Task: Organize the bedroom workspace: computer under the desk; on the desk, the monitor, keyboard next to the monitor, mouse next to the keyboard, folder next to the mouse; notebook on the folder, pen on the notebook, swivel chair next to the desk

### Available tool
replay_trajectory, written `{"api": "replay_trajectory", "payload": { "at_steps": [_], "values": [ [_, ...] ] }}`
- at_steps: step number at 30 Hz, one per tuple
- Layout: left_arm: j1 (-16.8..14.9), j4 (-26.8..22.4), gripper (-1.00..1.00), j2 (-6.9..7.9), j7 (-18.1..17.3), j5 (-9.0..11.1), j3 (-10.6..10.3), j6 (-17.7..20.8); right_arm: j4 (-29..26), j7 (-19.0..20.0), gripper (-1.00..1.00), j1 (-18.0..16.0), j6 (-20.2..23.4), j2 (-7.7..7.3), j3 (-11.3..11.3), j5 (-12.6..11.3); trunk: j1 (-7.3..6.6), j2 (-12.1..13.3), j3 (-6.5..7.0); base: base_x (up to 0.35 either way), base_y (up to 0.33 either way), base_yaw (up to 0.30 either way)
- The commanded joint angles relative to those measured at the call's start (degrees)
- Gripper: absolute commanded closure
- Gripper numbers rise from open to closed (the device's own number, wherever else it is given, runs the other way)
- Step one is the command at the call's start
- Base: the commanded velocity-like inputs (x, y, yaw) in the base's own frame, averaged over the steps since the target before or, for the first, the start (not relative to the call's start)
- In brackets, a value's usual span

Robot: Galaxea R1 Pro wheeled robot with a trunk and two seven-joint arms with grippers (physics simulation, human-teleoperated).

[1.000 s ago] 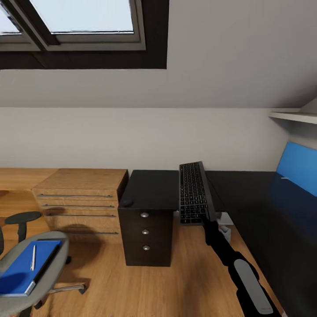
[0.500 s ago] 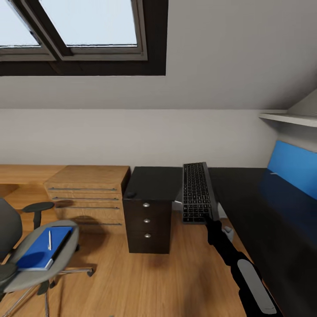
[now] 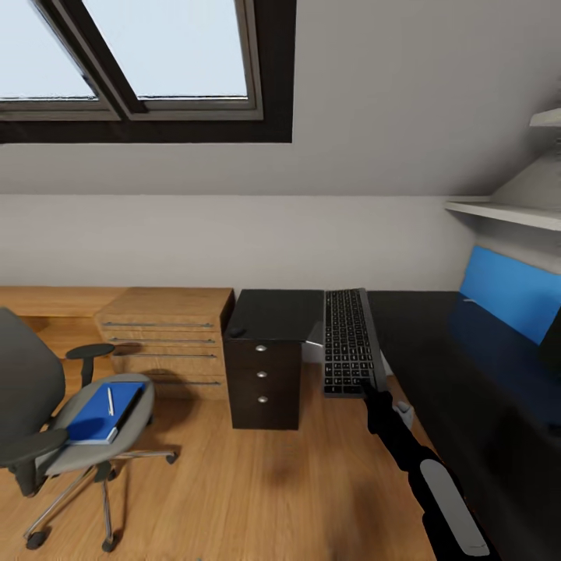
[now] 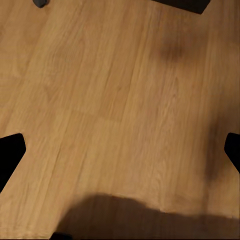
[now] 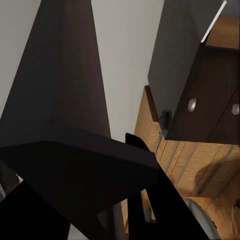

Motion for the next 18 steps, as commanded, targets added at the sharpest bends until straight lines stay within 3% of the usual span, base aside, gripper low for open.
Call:
{"api": "replay_trajectory", "payload": {
  "at_steps": [1,9,18],
  "values": [
    [0.0,-0.1,-1.00,0.08,0.4,0.5,-0.3,-0.2,0.0,0.2,1.00,0.0,0.4,0.04,-0.2,-0.5,-0.26,0.4,0.12,-0.347,-0.034,0.000],
    [0.0,-0.1,-1.00,0.08,0.3,0.5,-0.4,-0.1,0.0,0.3,1.00,0.0,0.3,0.04,-0.2,-0.5,-2.01,3.6,1.56,-0.341,-0.122,0.000],
    [0.0,-0.1,-1.00,0.08,0.3,0.5,-0.4,0.0,0.2,0.5,1.00,0.0,0.0,0.45,-0.3,-0.7,-3.99,7.2,3.18,-0.282,-0.243,0.000]
  ]
}}
